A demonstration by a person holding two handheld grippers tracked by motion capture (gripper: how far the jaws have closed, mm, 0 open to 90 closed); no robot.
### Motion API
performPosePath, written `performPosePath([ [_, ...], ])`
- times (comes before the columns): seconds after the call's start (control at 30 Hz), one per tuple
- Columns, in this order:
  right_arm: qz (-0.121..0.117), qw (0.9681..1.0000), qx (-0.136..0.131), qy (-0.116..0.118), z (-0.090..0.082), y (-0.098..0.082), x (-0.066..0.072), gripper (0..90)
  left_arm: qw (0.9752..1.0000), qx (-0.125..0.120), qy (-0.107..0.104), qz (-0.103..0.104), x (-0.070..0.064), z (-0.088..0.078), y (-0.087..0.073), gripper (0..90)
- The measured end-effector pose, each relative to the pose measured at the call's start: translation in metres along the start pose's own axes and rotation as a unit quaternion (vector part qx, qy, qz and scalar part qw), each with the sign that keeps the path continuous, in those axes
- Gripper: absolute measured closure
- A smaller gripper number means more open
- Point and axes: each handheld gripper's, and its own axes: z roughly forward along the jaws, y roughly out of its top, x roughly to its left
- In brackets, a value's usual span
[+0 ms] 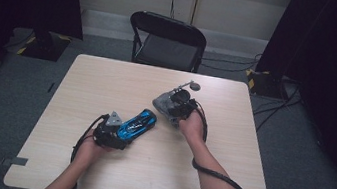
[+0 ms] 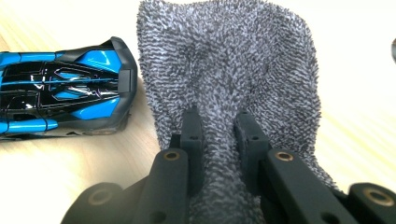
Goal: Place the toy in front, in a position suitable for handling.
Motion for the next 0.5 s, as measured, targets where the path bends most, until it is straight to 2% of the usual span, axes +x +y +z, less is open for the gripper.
performPosePath([
  [0.07, 0.0, 1.0, -0.003, 0.006, -0.005, 0.0, 0.0, 77.0, 1.0, 0.0, 0.0, 0.0, 0.0, 0.0, 0.0, 24.7],
  [0.23, -0.019, 0.9996, -0.012, 0.015, -0.013, 0.003, 0.009, 77.0, 1.0, 0.0, 0.0, 0.0, 0.0, 0.0, 0.0, 24.7],
  [0.33, -0.045, 0.9984, -0.018, 0.03, -0.016, 0.006, 0.025, 76.9, 1.0, 0.0, 0.0, 0.0, 0.0, 0.0, 0.0, 24.7],
  [0.37, -0.045, 0.9984, -0.018, 0.03, -0.016, 0.006, 0.025, 76.9, 1.0, 0.0, 0.0, 0.0, 0.0, 0.0, 0.0, 24.7],
  [0.43, -0.053, 0.9972, -0.022, 0.048, -0.018, 0.007, 0.037, 76.8, 1.0, 0.0, -0.001, 0.0, 0.0, 0.0, 0.0, 24.7],
  [0.5, -0.06, 0.9966, -0.023, 0.051, -0.018, 0.008, 0.04, 76.8, 1.0, 0.001, 0.0, 0.0, 0.0, 0.0, 0.0, 24.7],
])
